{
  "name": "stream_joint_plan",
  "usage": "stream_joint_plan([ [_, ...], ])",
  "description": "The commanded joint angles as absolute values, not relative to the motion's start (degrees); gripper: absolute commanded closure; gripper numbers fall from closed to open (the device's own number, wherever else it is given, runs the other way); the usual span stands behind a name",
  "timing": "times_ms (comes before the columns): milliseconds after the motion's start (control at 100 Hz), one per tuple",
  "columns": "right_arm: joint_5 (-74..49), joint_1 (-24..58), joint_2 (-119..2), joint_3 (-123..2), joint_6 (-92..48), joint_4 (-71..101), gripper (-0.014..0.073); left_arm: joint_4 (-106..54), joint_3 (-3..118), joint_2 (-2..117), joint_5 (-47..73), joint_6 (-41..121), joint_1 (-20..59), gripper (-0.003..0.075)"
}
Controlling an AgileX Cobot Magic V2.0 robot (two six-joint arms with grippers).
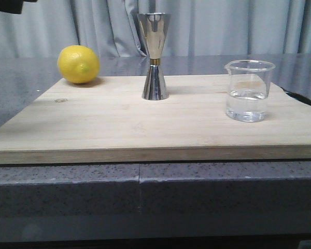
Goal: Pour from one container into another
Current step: 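Reach the left gripper to the steel jigger and grasp its upper cup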
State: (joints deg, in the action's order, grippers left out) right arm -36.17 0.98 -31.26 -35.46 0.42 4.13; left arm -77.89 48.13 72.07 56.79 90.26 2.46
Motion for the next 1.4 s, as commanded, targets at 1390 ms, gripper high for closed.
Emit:
stream_joint_plan([
  [1390, -32.3, 0.6, -31.8, -37.7, 0.0, 4.6, 0.0046, -106.2, 69.9, 108.8, 71.2, 126.1, 20.4, 0.0176],
])
